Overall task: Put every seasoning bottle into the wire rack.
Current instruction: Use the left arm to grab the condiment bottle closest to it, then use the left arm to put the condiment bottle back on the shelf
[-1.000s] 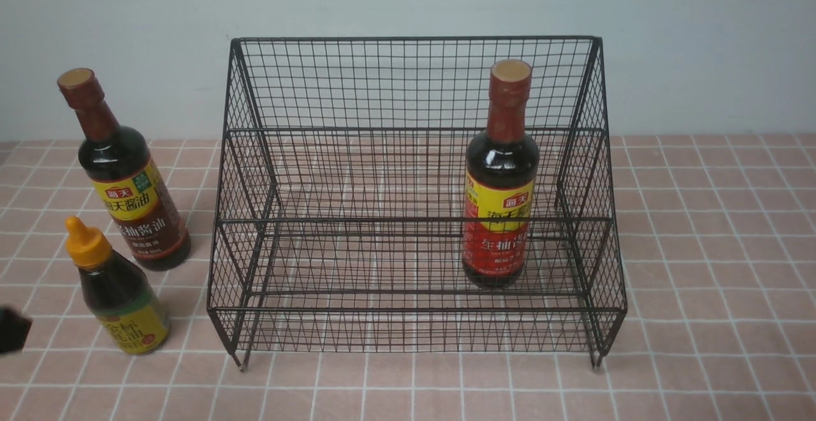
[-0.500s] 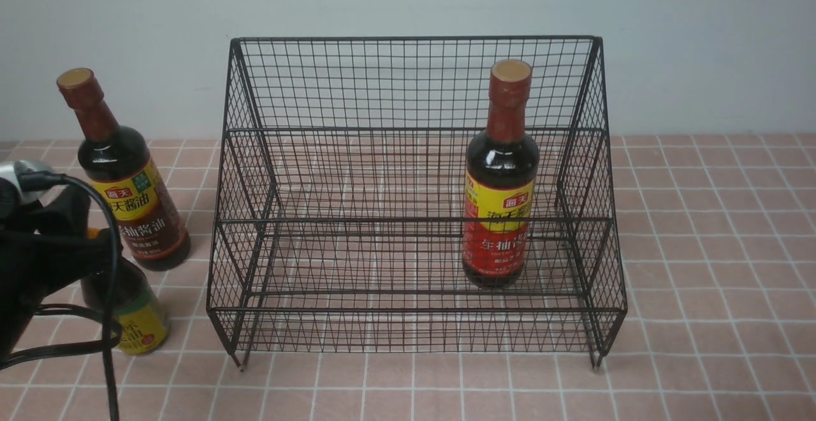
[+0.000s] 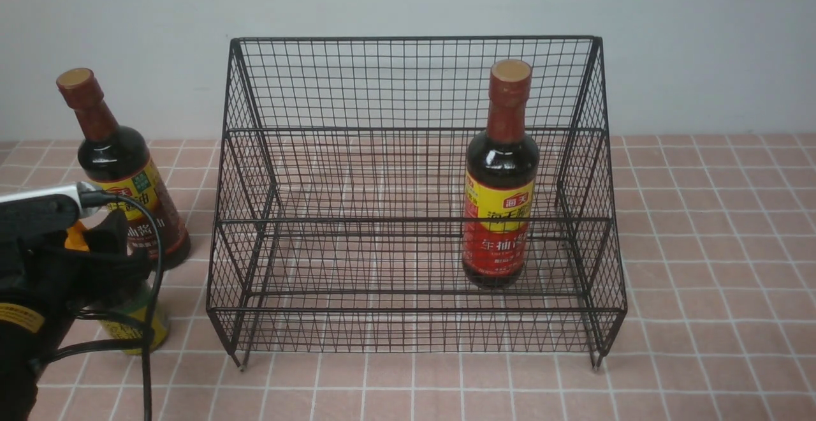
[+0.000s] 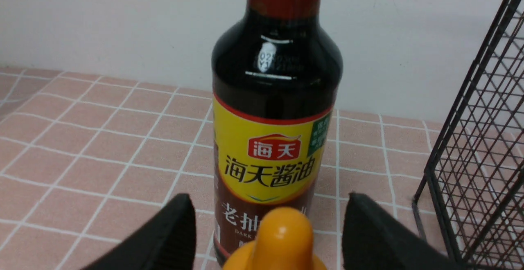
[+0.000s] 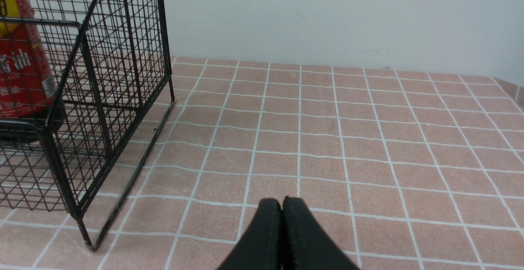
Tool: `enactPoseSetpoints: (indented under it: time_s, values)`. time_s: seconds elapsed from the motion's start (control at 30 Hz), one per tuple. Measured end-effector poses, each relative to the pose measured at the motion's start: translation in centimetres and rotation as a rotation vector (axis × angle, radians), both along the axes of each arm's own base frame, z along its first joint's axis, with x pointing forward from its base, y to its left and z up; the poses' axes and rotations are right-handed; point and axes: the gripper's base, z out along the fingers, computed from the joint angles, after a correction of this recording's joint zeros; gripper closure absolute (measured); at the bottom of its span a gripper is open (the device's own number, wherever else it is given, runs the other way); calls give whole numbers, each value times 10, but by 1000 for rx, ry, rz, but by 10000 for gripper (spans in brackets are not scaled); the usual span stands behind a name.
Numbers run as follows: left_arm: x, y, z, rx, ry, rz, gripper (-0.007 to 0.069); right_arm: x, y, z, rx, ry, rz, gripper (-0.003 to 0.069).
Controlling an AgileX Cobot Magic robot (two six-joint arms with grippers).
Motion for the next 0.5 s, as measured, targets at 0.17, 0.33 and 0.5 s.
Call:
enactPoseSetpoints:
  time_s: [0.17, 0.33, 0.5]
  values:
    - [1, -3, -3, 23, 7, -41, 357, 0, 0, 0, 0, 0, 0, 673]
    - [-4, -12, 12, 79, -31, -157, 356, 0, 0, 0, 0, 0, 0, 673]
    - [-16, -12, 42, 90, -148, -153, 356, 0, 0, 0, 0, 0, 0, 673]
